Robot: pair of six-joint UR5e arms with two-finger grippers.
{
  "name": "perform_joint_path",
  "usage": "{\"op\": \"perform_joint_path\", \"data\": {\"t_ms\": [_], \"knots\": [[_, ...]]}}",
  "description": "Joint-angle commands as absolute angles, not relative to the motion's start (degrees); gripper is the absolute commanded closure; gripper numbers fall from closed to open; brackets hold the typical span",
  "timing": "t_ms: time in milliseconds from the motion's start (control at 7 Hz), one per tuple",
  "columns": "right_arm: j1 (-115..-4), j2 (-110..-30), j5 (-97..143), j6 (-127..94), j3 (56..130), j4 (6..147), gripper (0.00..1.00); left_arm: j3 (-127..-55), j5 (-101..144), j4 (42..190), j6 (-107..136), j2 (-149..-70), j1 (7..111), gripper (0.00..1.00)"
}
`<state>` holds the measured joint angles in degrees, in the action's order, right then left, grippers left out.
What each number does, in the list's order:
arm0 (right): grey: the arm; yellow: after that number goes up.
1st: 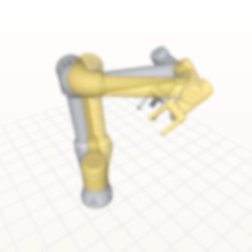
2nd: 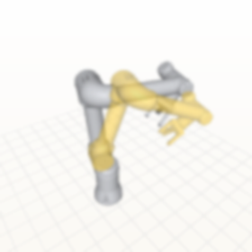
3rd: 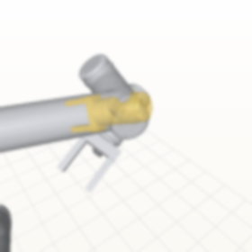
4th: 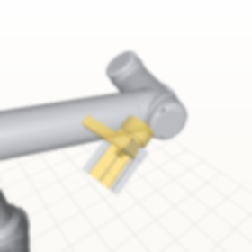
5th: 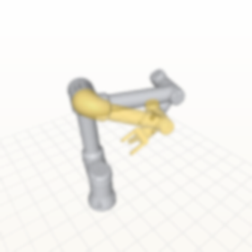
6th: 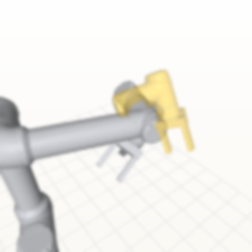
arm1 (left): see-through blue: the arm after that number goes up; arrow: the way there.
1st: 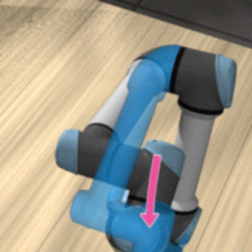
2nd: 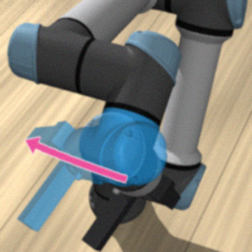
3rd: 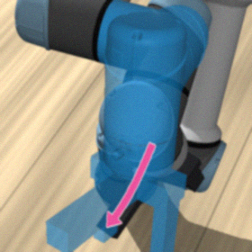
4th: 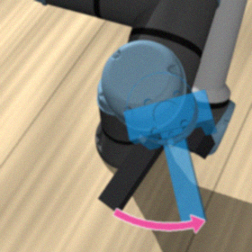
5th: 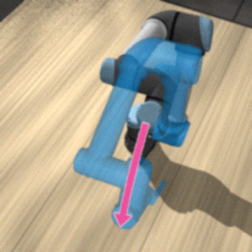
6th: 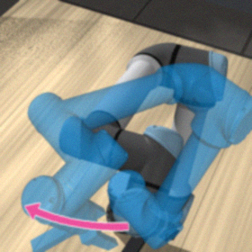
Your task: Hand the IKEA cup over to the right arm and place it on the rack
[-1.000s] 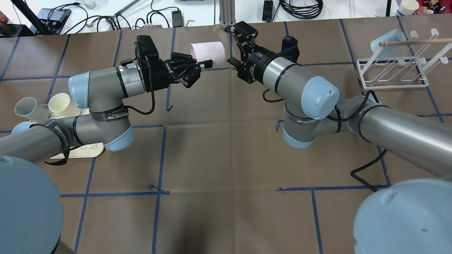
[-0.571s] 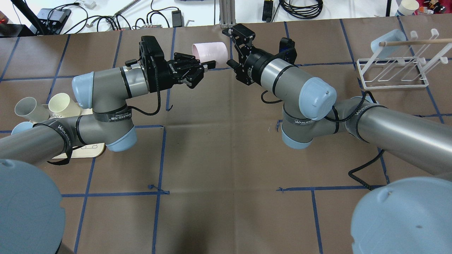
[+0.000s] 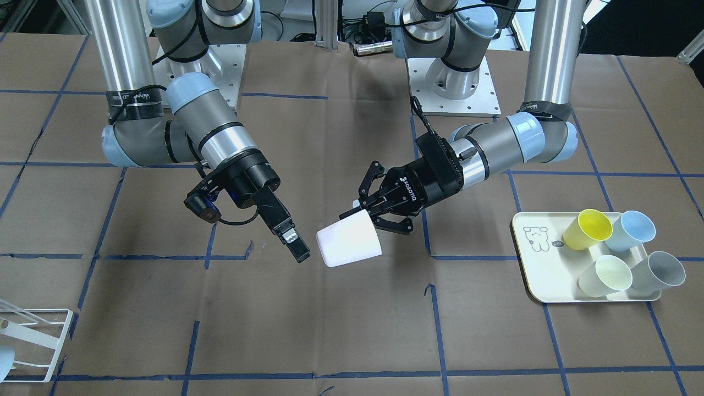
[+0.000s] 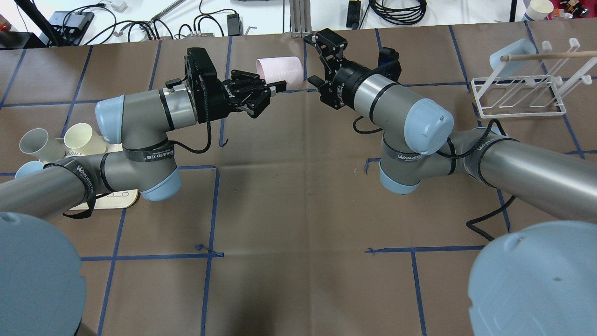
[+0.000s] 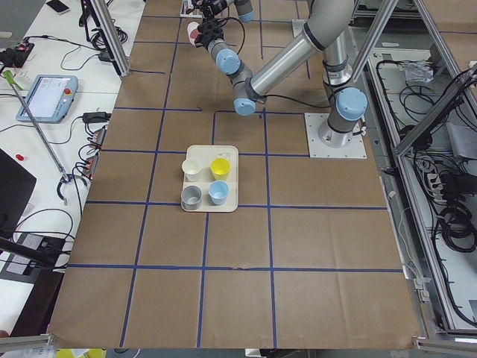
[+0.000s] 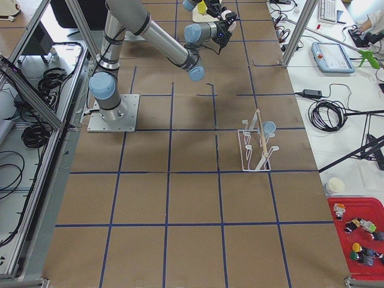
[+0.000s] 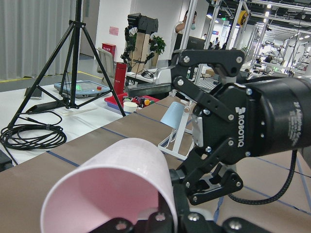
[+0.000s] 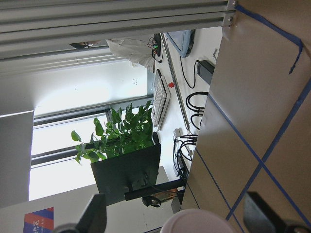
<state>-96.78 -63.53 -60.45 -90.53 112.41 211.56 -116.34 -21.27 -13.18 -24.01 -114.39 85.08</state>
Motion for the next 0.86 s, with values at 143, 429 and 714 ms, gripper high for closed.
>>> {"op": "perform_joint_path", "data": {"t_ms": [143,429,714], "knots": [[-95.3,-63.5,-58.3,-90.8,112.8,211.6,0.0,-116.3,-21.2,-13.2,-24.0,-114.3,85.1,1.0],[-96.4,-63.5,-59.1,-90.7,114.5,211.6,0.0,-116.3,-21.2,-13.2,-24.0,-114.5,85.1,1.0],[-98.7,-63.6,-59.2,-91.4,114.3,211.7,0.0,-116.3,-21.2,-13.1,-23.8,-114.4,85.1,1.0]]}}
